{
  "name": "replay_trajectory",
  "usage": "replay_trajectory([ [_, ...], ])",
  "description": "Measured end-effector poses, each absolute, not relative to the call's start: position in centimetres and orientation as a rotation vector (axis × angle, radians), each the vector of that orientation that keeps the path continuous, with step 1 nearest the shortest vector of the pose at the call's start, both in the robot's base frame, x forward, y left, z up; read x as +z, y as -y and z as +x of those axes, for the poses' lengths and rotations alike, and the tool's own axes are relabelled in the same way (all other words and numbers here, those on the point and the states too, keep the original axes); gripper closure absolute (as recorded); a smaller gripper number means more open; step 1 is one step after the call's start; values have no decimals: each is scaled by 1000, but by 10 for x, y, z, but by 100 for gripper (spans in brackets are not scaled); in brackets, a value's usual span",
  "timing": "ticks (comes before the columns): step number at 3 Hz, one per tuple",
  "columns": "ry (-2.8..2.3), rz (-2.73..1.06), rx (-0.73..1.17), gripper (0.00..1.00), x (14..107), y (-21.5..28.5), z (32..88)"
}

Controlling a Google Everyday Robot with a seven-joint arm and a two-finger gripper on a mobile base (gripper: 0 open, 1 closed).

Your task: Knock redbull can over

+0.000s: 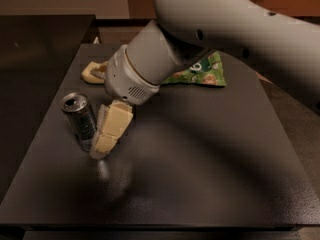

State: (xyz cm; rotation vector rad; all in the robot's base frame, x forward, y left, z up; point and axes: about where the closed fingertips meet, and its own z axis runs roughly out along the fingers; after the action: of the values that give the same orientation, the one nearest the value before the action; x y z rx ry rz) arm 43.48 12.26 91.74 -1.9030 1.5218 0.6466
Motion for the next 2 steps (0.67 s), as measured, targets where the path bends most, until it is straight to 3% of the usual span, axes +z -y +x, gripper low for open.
replay_trajectory([
  [1,-1478,-1934,708,0,910,-153,429],
  [2,-1455,-1937,761,18,907,-167,429],
])
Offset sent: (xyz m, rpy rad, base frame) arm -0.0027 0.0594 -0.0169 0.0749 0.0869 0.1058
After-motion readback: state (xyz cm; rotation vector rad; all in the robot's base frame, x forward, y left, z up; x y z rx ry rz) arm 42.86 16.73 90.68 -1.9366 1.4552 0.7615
